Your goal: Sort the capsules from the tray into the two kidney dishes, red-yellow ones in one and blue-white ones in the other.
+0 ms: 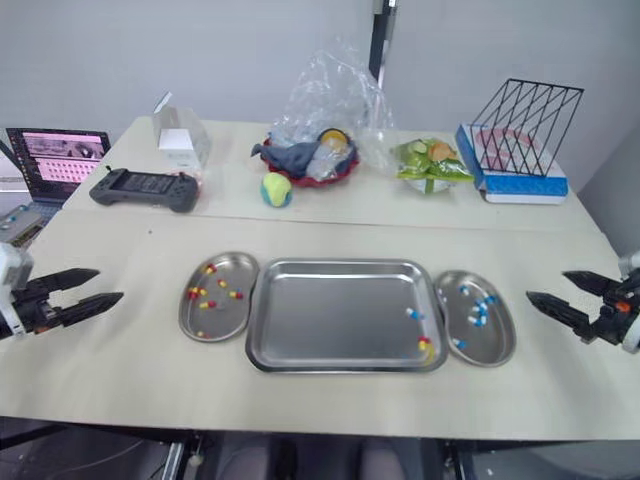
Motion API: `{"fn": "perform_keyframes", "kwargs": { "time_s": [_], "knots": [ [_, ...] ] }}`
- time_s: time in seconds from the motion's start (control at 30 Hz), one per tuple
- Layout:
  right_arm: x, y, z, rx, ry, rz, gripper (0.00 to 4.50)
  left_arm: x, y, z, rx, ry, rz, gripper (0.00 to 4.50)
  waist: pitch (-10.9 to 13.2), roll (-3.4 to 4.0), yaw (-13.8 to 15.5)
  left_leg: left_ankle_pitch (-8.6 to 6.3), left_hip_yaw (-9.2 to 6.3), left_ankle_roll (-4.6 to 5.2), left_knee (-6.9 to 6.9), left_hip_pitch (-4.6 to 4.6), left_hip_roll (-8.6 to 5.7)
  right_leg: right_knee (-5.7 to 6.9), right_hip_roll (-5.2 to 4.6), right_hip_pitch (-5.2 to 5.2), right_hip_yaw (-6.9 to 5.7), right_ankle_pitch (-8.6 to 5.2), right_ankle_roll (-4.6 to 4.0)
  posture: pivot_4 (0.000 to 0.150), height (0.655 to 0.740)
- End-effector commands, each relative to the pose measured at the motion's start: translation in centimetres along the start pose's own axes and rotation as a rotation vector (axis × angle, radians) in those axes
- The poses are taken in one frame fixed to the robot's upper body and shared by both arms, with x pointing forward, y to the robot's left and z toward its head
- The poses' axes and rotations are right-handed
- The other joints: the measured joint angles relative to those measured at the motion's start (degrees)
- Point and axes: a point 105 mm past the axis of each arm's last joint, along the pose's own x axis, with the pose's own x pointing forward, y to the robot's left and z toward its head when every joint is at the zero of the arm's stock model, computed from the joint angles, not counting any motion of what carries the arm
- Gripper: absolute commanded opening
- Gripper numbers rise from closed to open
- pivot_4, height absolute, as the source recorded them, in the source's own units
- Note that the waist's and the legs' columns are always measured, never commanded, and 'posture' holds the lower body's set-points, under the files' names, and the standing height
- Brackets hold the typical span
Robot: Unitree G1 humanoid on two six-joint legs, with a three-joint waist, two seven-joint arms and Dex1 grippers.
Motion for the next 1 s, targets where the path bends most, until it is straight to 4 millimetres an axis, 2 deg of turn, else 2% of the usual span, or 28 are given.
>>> {"fn": "perform_keyframes", "kwargs": {
  "time_s": [0.03,0.1,0.17,0.27,0.5,0.67,0.83,1.0],
  "knots": [
    [-0.8,-0.9,0.3,-0.016,-0.036,-0.047,4.5,-1.4,0.7,1.2,0.063,-0.061,0.038,4.45,-0.01,0.01,0.04,0.0,0.01,0.0,0.0,0.03,0.0,0.01,-0.01,0.02,0.01,0.0,-0.01,0.15,0.7204],
    [-0.7,-1.1,-0.3,-0.01,-0.035,-0.052,4.5,-1.3,0.6,0.7,0.054,-0.073,0.039,4.45,-0.01,0.01,-0.08,0.0,0.03,0.0,-0.02,0.05,0.01,0.02,-0.01,0.01,0.02,0.01,-0.02,0.15,0.7204],
    [-0.5,-1.1,0.2,0.002,-0.063,-0.051,4.5,-1.2,0.2,0.4,0.082,-0.066,0.018,4.45,-0.01,0.01,-0.28,-0.01,0.05,0.0,-0.05,0.06,0.03,0.02,-0.01,-0.01,0.02,0.0,-0.04,0.15,0.7204],
    [-0.2,-1.2,0.8,0.001,-0.083,-0.043,4.5,-1.3,0.4,0.6,0.099,-0.073,0.031,4.45,-0.01,0.01,-0.51,-0.01,0.07,-0.01,-0.08,0.06,0.04,0.05,-0.01,-0.05,0.05,0.01,-0.05,0.15,0.7204],
    [-0.2,-1.2,0.7,-0.002,-0.067,-0.033,4.5,-1.5,0.8,1.0,0.105,-0.091,0.045,4.45,-0.01,0.01,-0.59,-0.01,0.09,-0.01,-0.1,0.08,0.05,0.05,-0.01,-0.04,0.04,0.0,-0.07,0.15,0.7204],
    [0.0,-1.1,1.1,-0.005,-0.064,-0.025,4.5,-1.4,0.1,1.4,0.064,-0.109,-0.009,4.45,-0.01,0.01,-0.67,-0.01,0.09,-0.01,-0.1,0.08,0.06,0.05,0.0,-0.05,0.05,0.0,-0.08,0.15,0.7204],
    [0.6,1.1,1.8,-0.031,-0.038,0.063,4.5,-0.4,-2.8,1.7,0.133,-0.052,-0.191,4.45,-0.01,0.03,-0.68,-0.01,0.09,-0.01,-0.11,0.08,0.07,0.05,-0.01,-0.05,0.05,0.0,-0.08,0.15,0.7204],
    [1.4,3.7,2.4,-0.071,0.011,0.157,4.5,0.0,-4.2,2.5,0.147,-0.061,-0.28,4.45,-0.01,0.02,-0.72,-0.01,0.09,-0.02,-0.13,0.08,0.11,0.05,0.0,-0.06,0.05,-0.01,-0.11,0.15,0.7204]
  ]
}}
